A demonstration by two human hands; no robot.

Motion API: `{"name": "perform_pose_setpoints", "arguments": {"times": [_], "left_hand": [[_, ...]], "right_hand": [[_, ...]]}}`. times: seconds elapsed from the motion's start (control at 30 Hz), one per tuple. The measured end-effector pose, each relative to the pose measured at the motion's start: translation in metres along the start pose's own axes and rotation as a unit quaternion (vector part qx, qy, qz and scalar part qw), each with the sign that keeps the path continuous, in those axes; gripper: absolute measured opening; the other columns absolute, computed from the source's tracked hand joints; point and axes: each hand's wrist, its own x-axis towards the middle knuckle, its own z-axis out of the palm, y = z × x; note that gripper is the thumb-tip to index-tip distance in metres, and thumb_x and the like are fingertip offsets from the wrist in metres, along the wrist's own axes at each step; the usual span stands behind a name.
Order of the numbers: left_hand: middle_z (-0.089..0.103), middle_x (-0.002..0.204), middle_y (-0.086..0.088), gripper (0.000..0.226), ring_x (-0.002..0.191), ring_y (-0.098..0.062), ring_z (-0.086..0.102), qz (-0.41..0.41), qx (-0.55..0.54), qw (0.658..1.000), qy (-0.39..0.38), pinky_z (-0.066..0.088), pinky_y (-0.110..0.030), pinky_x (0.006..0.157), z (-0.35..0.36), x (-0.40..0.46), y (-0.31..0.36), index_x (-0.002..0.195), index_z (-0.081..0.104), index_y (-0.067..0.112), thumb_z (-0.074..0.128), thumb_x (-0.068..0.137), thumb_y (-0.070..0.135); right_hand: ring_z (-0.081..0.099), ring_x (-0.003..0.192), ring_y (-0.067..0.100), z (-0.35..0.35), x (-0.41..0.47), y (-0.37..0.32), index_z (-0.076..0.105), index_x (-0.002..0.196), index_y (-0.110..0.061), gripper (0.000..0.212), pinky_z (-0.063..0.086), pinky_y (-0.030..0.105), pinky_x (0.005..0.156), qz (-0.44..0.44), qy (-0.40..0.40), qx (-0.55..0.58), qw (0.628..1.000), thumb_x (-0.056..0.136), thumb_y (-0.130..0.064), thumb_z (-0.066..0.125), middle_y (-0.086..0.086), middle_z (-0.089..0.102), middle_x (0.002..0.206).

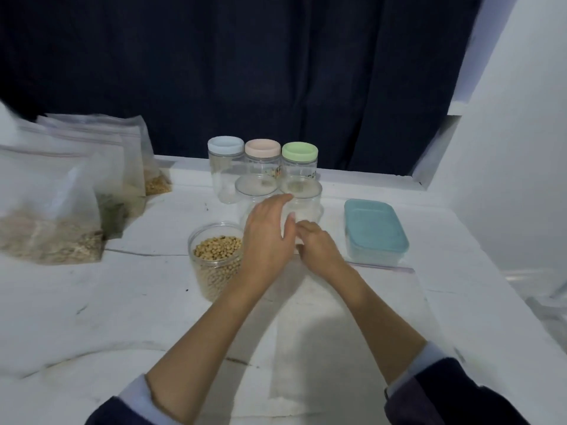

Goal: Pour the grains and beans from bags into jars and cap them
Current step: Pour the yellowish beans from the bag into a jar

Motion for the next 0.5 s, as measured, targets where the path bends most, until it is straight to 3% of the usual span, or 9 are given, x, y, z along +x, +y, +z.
{"name": "perform_pose_setpoints", "arguments": {"times": [0.1,0.17,0.23,0.3,0.37,0.43,0.5], "left_hand": [[0.062,0.122,-0.007,0.034,0.117,-0.022,0.052,-0.042,0.043,0.998,0.034,0.036,-0.030,0.099,-0.043,0.020,-0.024,0.121,0.059,0.007,0.043,0.094,0.020],[0.062,0.123,-0.007,0.030,0.117,-0.023,0.052,-0.104,0.066,0.992,0.025,0.038,-0.032,0.098,-0.063,0.026,-0.050,0.123,0.057,0.007,0.047,0.096,0.014],[0.062,0.122,-0.007,0.033,0.114,-0.025,0.054,-0.173,0.062,0.983,0.011,0.041,-0.034,0.095,-0.077,0.028,-0.075,0.127,0.051,0.007,0.049,0.095,0.014],[0.061,0.118,-0.007,0.037,0.109,-0.026,0.057,-0.237,0.019,0.971,-0.027,0.043,-0.032,0.089,-0.083,0.026,-0.095,0.131,0.044,0.008,0.050,0.095,0.016],[0.063,0.114,-0.008,0.033,0.106,-0.024,0.058,-0.297,-0.073,0.948,-0.091,0.044,-0.030,0.085,-0.082,0.022,-0.111,0.128,0.046,0.008,0.051,0.096,0.016],[0.067,0.113,-0.011,0.026,0.107,-0.025,0.060,-0.353,-0.192,0.907,-0.126,0.046,-0.030,0.085,-0.079,0.013,-0.120,0.121,0.053,0.005,0.046,0.099,0.018],[0.070,0.103,-0.008,0.033,0.104,-0.029,0.062,-0.377,-0.271,0.878,-0.117,0.047,-0.032,0.083,-0.075,0.008,-0.123,0.118,0.057,0.003,0.037,0.103,0.025]], "right_hand": [[0.043,0.127,0.024,0.028,0.013,-0.027,0.054,0.130,-0.010,0.043,0.033,0.030,0.098,-0.031,-0.089,0.003,0.996,0.087,-0.006,0.059,0.006,0.048,0.139],[0.041,0.128,0.025,0.044,0.018,-0.035,0.055,0.129,-0.011,0.044,0.034,0.032,0.100,-0.025,-0.131,-0.020,0.991,0.086,-0.014,0.064,0.006,0.046,0.141],[0.046,0.121,0.028,0.053,0.020,-0.040,0.062,0.116,-0.011,0.032,0.039,0.034,0.094,-0.001,-0.140,-0.031,0.990,0.085,-0.019,0.066,0.009,0.053,0.129],[0.054,0.108,0.029,0.056,0.020,-0.046,0.066,0.097,-0.010,0.013,0.042,0.034,0.084,0.024,-0.116,-0.043,0.992,0.085,-0.012,0.061,0.010,0.059,0.113],[0.058,0.099,0.030,0.058,0.021,-0.045,0.065,0.084,-0.013,0.014,0.043,0.032,0.078,0.061,-0.073,-0.011,0.995,0.083,-0.003,0.056,0.009,0.063,0.104],[0.060,0.090,0.030,0.055,0.021,-0.043,0.057,0.080,-0.016,0.019,0.045,0.033,0.072,0.129,-0.008,0.142,0.981,0.085,0.002,0.052,0.008,0.064,0.093],[0.059,0.081,0.025,0.044,0.022,-0.045,0.049,0.089,-0.010,0.014,0.044,0.028,0.063,0.172,0.069,0.268,0.946,0.094,0.002,0.044,0.008,0.062,0.088]]}}
